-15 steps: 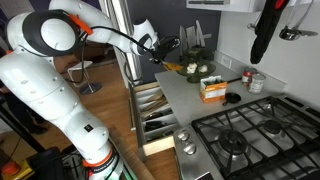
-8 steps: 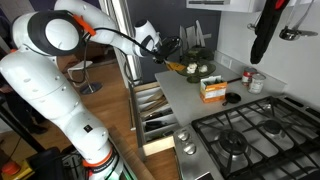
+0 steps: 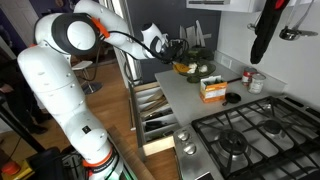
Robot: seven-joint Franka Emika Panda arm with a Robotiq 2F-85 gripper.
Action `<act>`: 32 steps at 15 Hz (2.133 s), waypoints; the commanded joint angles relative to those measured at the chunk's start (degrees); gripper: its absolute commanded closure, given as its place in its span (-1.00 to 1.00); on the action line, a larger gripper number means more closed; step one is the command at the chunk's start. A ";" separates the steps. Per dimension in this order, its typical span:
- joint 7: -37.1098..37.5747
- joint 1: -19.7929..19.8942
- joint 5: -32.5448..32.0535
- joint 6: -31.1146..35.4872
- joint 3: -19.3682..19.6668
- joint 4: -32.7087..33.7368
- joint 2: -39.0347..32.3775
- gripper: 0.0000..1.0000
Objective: Remove two wooden spatulas from the opened drawer at the same time and put them on the middle rack of the cake stand
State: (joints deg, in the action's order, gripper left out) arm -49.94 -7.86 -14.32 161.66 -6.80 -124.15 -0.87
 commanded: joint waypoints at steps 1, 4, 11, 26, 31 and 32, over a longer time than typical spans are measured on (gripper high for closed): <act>7.28 0.03 -5.02 -1.35 -0.01 5.09 -4.29 0.90; 12.07 -0.20 -9.89 -2.46 0.81 7.78 -6.82 0.90; 24.29 -1.29 -18.85 -6.56 2.44 13.70 -11.33 0.90; 36.71 -3.35 -22.20 -10.26 4.54 19.77 -16.90 0.90; 41.60 -4.08 -25.62 -11.75 5.61 21.19 -17.64 0.90; 42.08 -4.09 -26.00 -12.19 5.60 21.35 -17.79 0.90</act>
State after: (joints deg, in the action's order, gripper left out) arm -10.96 -10.94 -37.45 151.66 -2.32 -104.62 -17.56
